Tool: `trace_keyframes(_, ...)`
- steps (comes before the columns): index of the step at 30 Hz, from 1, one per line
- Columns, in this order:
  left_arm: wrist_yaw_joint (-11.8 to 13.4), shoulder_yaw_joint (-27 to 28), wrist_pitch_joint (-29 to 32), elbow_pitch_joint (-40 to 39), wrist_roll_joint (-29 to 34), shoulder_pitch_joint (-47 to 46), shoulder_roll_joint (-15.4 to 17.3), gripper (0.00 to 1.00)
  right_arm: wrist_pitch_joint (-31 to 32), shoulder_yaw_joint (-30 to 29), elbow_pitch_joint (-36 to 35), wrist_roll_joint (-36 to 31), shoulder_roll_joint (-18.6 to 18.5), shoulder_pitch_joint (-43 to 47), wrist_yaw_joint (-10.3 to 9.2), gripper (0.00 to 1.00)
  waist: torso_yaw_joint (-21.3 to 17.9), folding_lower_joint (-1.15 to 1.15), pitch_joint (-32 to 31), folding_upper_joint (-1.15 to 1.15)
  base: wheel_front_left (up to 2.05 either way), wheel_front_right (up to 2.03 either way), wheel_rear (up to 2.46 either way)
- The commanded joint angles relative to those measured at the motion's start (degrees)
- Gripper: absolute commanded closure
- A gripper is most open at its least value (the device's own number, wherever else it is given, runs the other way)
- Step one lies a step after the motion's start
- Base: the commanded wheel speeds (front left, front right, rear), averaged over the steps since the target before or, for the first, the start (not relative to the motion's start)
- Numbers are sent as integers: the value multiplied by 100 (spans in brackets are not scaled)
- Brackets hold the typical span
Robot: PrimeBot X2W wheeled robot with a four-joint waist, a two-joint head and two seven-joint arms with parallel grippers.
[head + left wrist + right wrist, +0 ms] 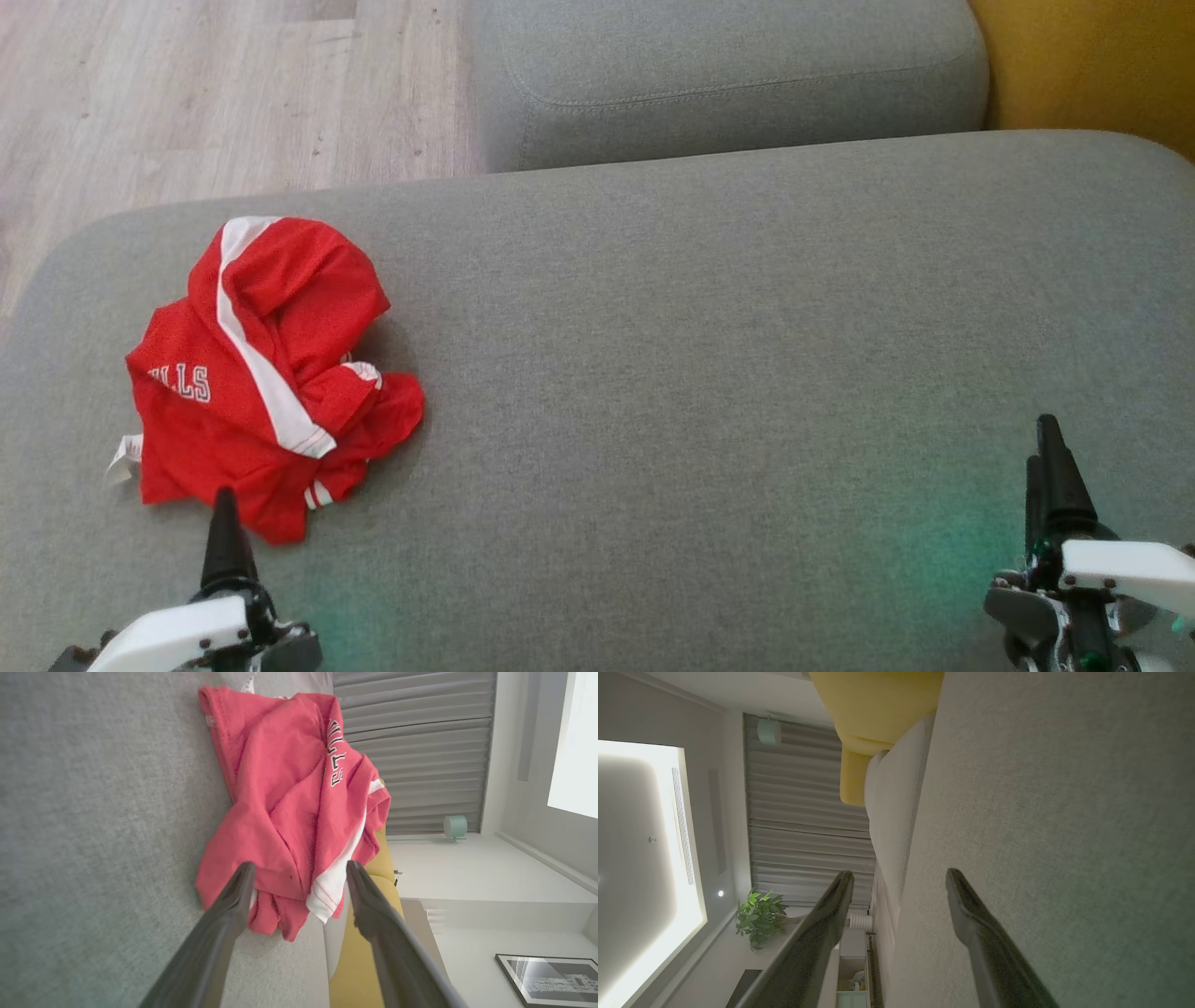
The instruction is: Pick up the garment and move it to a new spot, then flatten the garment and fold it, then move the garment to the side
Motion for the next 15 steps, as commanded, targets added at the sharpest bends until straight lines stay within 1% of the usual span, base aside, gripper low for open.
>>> trace_keyframes(1, -8, 94, -59, -250, 141, -238, 39, 0, -60, 35, -266, -264, -24, -193, -1, 0, 1, 0, -1, 0, 0, 0, 0)
trace_keyframes(3, -9, 147, -109, -303, 322, -255, 40, 0, -110, 51, -344, -595, -25, -199, -1, 0, 0, 0, 1, 0, 0, 0, 0)
trace_keyframes(7, 2, 183, -177, -405, 643, -275, 41, 0, -178, 72, -470, -1045, -27, -218, -1, 0, -7, 0, 8, 0, 0, 0, 0)
trace_keyframes(8, 29, 172, -210, -470, 810, -280, 42, 0, -212, 76, -540, -1268, -28, -227, -1, 0, -13, 0, 12, 0, 0, 0, 0)
trace_keyframes(12, 117, 143, -278, -641, 1162, -292, 43, 0, -279, 120, -700, -1740, -29, -246, -1, 0, -24, 0, 21, 0, 0, 0, 0)
trace_keyframes(13, 117, 143, -278, -641, 1162, -292, 43, 0, -279, 120, -700, -1740, -29, -246, -1, 0, -24, 0, 21, 0, 0, 0, 0)
trace_keyframes(15, 169, 103, -311, -725, 1354, -292, 44, 0, -313, 154, -781, -1975, -30, -251, -1, 0, -28, 0, 23, 0, 0, 0, 0)
